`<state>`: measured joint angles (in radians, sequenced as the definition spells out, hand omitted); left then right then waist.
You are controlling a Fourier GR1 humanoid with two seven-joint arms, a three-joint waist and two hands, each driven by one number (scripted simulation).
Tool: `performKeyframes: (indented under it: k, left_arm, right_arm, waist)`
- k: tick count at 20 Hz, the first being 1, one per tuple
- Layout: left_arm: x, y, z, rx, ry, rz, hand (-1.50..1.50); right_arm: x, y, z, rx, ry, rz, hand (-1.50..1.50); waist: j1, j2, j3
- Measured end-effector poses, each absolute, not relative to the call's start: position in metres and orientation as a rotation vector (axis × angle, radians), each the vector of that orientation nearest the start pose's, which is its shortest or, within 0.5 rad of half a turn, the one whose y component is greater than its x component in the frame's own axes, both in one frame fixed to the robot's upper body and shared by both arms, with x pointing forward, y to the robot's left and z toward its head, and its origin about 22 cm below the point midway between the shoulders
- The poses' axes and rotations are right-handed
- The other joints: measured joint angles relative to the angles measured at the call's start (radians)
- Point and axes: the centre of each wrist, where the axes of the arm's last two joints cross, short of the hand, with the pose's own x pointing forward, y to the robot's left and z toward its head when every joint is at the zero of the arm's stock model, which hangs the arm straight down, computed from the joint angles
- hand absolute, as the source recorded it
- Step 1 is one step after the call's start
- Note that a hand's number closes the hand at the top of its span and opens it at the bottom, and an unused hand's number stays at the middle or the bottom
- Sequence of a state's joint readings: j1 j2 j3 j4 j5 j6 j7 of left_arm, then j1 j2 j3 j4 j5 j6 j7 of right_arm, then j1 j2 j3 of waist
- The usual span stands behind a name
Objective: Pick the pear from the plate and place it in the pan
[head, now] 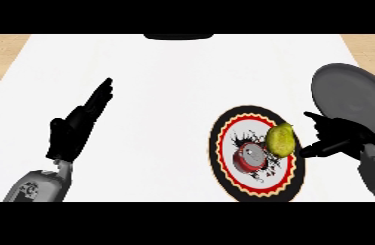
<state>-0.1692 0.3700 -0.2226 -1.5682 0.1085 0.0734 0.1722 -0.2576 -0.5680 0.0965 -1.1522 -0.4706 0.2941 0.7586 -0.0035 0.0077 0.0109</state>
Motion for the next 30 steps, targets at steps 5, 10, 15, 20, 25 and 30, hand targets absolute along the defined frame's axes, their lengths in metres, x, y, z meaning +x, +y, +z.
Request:
performKeyframes:
  k: [5,10,15,20,25,30]
  left_arm:
    - [0.268,0.247,0.05,0.092,-1.498,-0.349,0.0]
    - [0.27,0.251,0.054,0.092,-1.5,-0.346,0.0]
    - [0.27,0.248,0.053,0.09,-1.497,-0.352,0.0]
    - [0.274,0.252,0.051,0.088,-1.498,-0.35,0.0]
    - [0.271,0.251,0.05,0.081,-1.5,-0.354,0.0]
    - [0.274,0.252,0.051,0.087,-1.494,-0.352,0.0]
  right_arm:
    - [0.301,-0.358,0.024,-0.006,-0.603,0.302,-1.5]
    - [0.301,-0.348,0.023,-0.04,-0.598,0.3,-1.5]
    - [0.301,-0.336,0.014,-0.081,-0.594,0.306,-1.5]
    - [0.301,-0.332,0.009,-0.089,-0.604,0.329,1.5]
    - [0.298,-0.336,0.006,-0.077,-0.632,0.369,1.5]
    - [0.297,-0.33,0.004,-0.089,-0.647,0.368,1.5]
  waist:
    - [0.001,-0.004,-0.007]
    - [-0.003,-0.005,-0.012]
    - [-0.006,-0.013,-0.027]
    - [-0.012,-0.015,-0.037]
    - [-0.011,-0.017,-0.041]
    - [-0.017,-0.017,-0.042]
